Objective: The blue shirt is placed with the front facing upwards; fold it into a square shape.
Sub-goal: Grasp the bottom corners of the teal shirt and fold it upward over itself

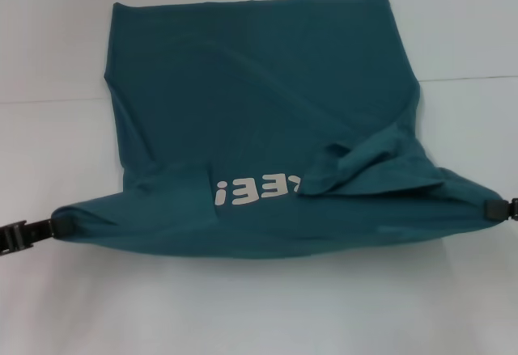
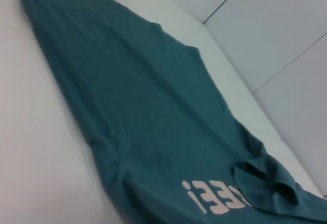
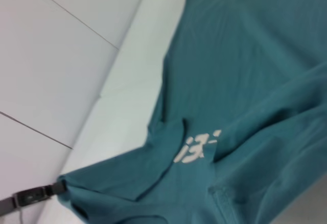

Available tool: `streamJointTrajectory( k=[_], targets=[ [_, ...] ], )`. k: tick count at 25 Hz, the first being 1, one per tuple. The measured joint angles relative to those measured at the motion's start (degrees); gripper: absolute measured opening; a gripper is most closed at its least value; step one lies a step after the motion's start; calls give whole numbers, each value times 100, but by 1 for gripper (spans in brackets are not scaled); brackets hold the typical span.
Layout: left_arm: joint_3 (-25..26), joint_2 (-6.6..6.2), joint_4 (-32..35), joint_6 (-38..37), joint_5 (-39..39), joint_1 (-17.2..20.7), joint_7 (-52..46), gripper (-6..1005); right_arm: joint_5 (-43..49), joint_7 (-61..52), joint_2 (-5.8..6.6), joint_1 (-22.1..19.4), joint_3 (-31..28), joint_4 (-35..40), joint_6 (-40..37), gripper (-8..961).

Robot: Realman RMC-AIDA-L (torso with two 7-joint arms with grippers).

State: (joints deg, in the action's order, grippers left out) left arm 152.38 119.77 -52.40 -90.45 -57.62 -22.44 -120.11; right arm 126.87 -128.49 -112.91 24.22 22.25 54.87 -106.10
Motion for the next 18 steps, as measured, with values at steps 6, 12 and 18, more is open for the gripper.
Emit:
streamJointTrajectory(
  k=[6, 12, 18],
  targets=[
    [6, -28, 28, -73, -214, -16, -23, 55, 2, -1, 34, 10, -121, 21, -101, 70],
    [20, -10, 8, -272, -226, 35, -57, 56, -11, 0, 2, -164, -143, 65, -150, 75],
    [270, 6, -45, -559, -312, 153, -67, 57, -16, 2, -43, -357, -150, 77, -278, 81]
  ],
)
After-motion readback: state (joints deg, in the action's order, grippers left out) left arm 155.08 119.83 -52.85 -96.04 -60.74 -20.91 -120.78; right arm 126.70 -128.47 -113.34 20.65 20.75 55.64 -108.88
